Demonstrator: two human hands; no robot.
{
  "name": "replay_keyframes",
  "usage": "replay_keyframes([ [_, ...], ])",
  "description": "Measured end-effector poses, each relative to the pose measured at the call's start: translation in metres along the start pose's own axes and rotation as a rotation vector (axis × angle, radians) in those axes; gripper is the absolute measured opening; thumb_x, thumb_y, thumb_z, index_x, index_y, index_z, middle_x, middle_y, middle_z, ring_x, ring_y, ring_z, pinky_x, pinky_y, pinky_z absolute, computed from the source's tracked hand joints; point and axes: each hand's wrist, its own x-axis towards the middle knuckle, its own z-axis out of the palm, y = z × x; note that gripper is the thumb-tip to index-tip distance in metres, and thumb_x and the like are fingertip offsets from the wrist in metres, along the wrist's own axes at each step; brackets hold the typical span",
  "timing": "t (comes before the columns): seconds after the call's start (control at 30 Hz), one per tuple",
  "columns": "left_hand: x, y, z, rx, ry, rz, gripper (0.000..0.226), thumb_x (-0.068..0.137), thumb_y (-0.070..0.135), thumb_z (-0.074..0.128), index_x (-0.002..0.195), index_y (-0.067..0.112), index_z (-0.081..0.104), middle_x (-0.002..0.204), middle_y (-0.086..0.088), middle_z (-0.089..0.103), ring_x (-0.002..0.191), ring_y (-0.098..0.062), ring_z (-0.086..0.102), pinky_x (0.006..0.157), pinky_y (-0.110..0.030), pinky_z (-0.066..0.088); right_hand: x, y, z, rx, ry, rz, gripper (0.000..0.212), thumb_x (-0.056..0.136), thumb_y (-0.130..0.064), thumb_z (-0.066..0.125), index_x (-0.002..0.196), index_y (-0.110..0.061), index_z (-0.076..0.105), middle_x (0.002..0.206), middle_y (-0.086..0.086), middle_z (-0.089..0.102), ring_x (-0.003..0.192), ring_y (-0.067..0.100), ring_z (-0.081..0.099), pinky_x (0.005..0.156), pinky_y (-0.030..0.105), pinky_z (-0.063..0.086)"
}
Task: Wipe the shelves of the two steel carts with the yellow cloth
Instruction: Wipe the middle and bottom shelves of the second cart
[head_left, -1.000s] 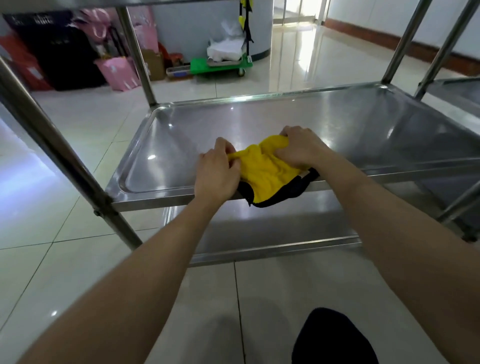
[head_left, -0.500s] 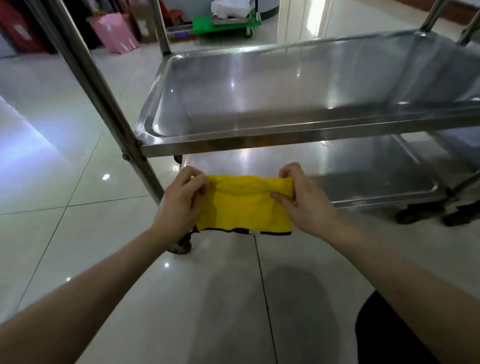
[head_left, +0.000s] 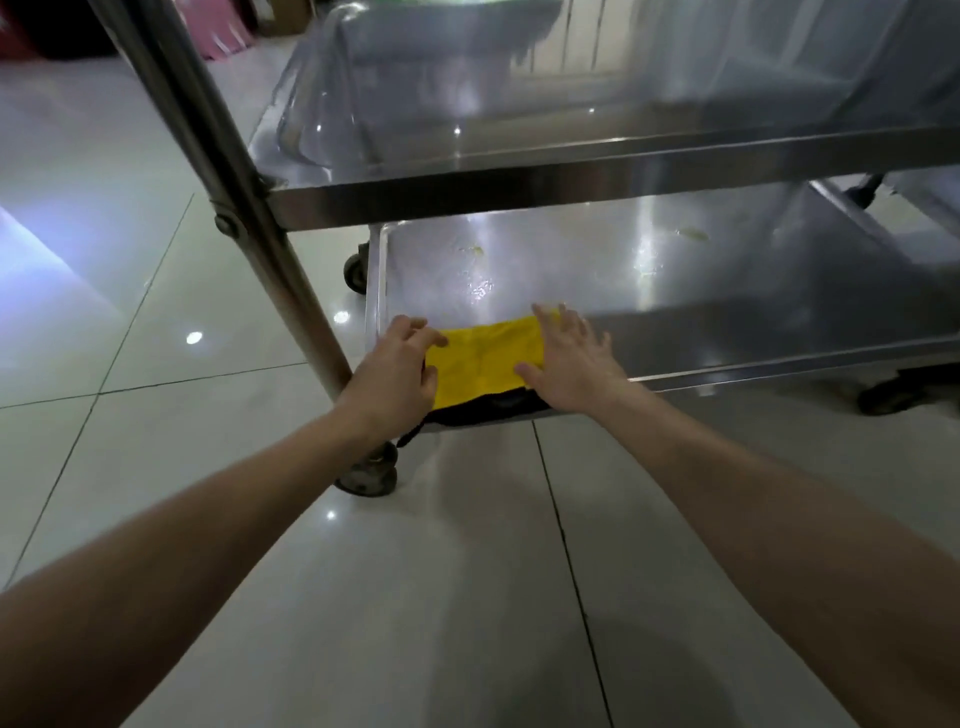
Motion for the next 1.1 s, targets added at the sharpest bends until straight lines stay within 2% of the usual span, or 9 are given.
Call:
replay_keyframes([
  [0.17,-0.063,-0.026,0.008,-0.094,0.047,0.120,0.006,0.104,0.032,0.067,0.103,0.030,0.072,0.095,0.015,0.068,0.080,-0.005,0.067,0.074,-0.033,0.058,0.000,-0.036,0.054,-0.130,0.116,-0.148,0.066,0.105,-0.068,0.040,0.165,-0.040,0.032,0.179,0.012,0.012,0.166,0.037,0.000,0.125,0.076,-0.001],
  [0.3,-0.091,-0.054,0.013,-0.143,0.208,-0.290,0.052,0.089,0.073,0.068,0.070,0.025,0.067,0.064,0.010,0.069,0.060,-0.008,0.066,0.063,-0.041,0.059,0.021,-0.054,0.069,-0.177,0.104,-0.040,0.082,0.095,-0.088,0.023,0.166,-0.049,0.022,0.180,0.013,0.002,0.165,0.042,-0.009,0.119,0.081,-0.010],
  [0.37,-0.089,-0.059,0.003,-0.196,0.350,-0.416,0.056,0.078,0.079,0.075,0.075,0.026,0.059,0.065,0.008,0.063,0.060,-0.011,0.059,0.062,-0.045,0.058,0.023,-0.053,0.078,-0.207,0.022,-0.003,0.090,0.089,-0.095,0.014,0.168,-0.051,0.006,0.180,0.011,-0.012,0.163,0.043,-0.017,0.117,0.082,-0.012],
  [0.43,-0.075,-0.058,-0.012,-0.303,0.453,-0.468,0.065,0.070,0.079,0.081,0.087,0.024,0.050,0.076,0.001,0.057,0.067,-0.017,0.053,0.067,-0.048,0.055,0.021,-0.050,0.083,-0.207,0.014,0.006,0.094,0.087,-0.097,0.012,0.168,-0.052,-0.001,0.179,0.010,-0.017,0.162,0.042,-0.021,0.117,0.081,-0.012],
  [0.57,-0.039,-0.045,-0.029,-0.540,0.446,-0.322,0.053,0.077,0.067,0.085,0.096,0.023,0.063,0.084,0.007,0.070,0.078,-0.004,0.069,0.073,-0.023,0.058,0.022,-0.046,0.084,-0.204,0.014,0.017,0.096,0.082,-0.100,0.008,0.166,-0.056,-0.004,0.179,0.008,-0.018,0.162,0.042,-0.021,0.115,0.083,-0.014],
  [0.63,-0.028,-0.039,-0.027,-0.674,0.437,-0.292,0.036,0.093,0.050,0.081,0.078,0.019,0.071,0.073,0.002,0.076,0.077,-0.012,0.077,0.085,-0.035,0.062,0.025,-0.046,0.084,-0.223,0.025,0.001,0.096,0.081,-0.101,0.006,0.165,-0.056,-0.007,0.178,0.009,-0.020,0.162,0.043,-0.023,0.113,0.084,-0.014],
  [0.7,-0.022,-0.036,-0.021,-0.754,0.455,-0.355,0.044,0.102,0.036,0.072,0.065,0.013,0.067,0.061,-0.007,0.072,0.072,-0.024,0.081,0.094,-0.046,0.063,0.031,-0.047,0.083,-0.224,-0.018,-0.009,0.098,0.080,-0.101,0.006,0.165,-0.055,-0.010,0.177,0.010,-0.023,0.161,0.044,-0.025,0.112,0.085,-0.015],
  [0.83,-0.017,-0.035,-0.016,-0.785,0.548,-0.446,0.043,0.103,0.030,0.067,0.067,0.008,0.060,0.049,-0.005,0.058,0.050,-0.023,0.065,0.082,-0.056,0.066,0.041,-0.059,0.077,-0.215,-0.074,-0.023,0.099,0.083,-0.100,0.012,0.166,-0.052,-0.012,0.176,0.012,-0.026,0.159,0.046,-0.029,0.109,0.087,-0.016],
  [1.1,-0.011,-0.038,-0.015,-0.808,0.626,-0.451,0.029,0.096,0.027,0.068,0.079,0.005,0.058,0.049,-0.004,0.050,0.044,-0.021,0.054,0.067,-0.052,0.066,0.036,-0.040,0.075,-0.174,-0.006,-0.106,0.094,0.083,-0.100,0.016,0.166,-0.057,0.000,0.180,-0.001,-0.017,0.163,0.036,-0.022,0.115,0.079,-0.019],
])
